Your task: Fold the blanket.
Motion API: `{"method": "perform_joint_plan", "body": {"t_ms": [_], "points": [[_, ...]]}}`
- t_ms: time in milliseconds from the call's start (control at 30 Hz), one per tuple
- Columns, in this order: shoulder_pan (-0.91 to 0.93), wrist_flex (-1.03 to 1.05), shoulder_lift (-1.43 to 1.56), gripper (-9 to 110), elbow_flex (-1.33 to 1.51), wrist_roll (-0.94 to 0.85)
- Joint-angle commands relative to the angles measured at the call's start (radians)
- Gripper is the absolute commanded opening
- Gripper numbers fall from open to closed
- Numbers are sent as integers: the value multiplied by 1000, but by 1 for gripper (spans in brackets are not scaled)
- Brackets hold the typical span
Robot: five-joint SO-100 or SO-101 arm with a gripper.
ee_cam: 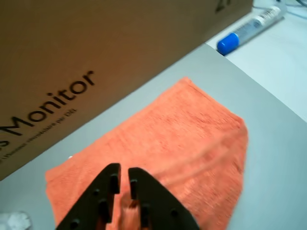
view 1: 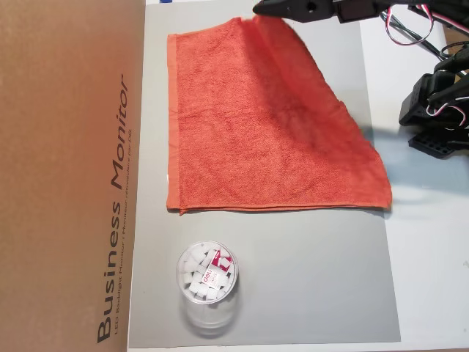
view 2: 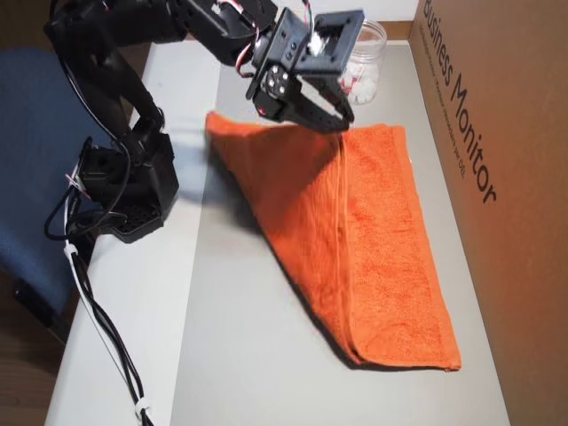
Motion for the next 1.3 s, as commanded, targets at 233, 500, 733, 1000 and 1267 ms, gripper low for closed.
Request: {"method": "perform_joint_plan", "body": {"t_ms": [233, 500, 733, 1000, 1267], "points": [[-80, -21, -26, 0, -106, -129], [-52, -11, -17, 2, -15, -115], [-23, -20, -25, 11, 106, -126], [-44, -6, -26, 11, 219, -129], [-92, -15, -37, 11, 334, -129]]}}
